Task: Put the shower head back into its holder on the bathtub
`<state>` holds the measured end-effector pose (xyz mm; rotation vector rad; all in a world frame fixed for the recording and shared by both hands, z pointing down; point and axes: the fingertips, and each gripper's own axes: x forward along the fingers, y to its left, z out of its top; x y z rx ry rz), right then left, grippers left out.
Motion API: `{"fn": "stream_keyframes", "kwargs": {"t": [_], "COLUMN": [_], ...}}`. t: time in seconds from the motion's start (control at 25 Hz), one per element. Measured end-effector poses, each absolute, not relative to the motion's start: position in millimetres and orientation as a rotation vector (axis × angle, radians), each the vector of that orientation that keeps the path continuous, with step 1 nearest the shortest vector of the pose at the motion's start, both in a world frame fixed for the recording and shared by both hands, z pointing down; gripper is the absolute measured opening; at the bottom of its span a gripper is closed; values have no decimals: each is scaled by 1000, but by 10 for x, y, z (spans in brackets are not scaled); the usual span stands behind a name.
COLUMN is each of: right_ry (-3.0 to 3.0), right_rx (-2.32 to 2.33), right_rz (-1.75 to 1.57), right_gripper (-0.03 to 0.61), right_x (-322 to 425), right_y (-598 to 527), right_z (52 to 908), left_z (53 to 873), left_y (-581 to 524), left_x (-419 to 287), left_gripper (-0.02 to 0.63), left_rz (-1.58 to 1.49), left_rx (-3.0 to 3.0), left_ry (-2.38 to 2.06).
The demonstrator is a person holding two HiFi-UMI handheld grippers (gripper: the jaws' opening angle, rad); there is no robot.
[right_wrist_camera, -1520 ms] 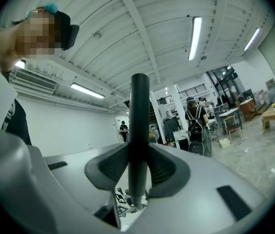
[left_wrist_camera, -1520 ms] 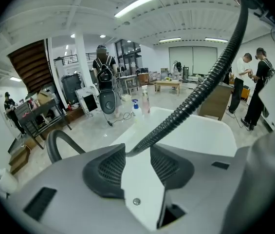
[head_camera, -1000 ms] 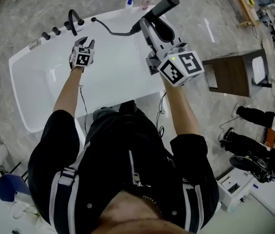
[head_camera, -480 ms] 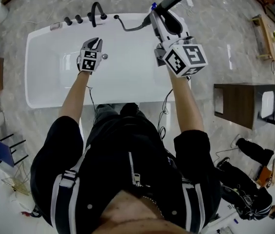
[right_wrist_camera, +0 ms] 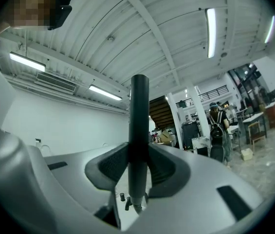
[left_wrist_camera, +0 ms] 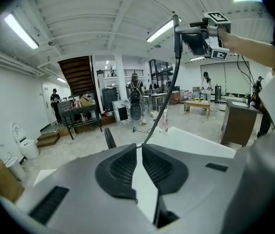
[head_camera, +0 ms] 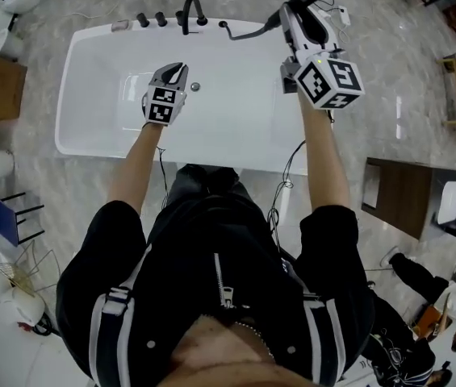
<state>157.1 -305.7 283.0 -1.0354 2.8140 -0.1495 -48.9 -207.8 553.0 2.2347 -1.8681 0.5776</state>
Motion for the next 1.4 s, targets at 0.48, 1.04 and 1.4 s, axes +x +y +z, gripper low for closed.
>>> {"fn": "stream_keyframes", "kwargs": {"t": [0.48, 1.04, 1.4], "right_ry": [2873, 2919, 2946], "right_rx": [-1044, -1062, -1049], "right_rz": [-125, -55, -75], "right_gripper": [127, 127, 127], "right_x": [1044, 721, 561], "right_y": [-3267, -3570, -3801], "right_z": [2990, 3134, 3325], "left_z": [5413, 5456, 5438], "left_y": [-1862, -1902, -1978], "left_x": [-865, -1126, -1241], "left_gripper": [51, 51, 38], "left_rz": [493, 427, 370], "left_rx": [2216, 2196, 2169], "left_ry": [-1915, -1924, -1951]}}
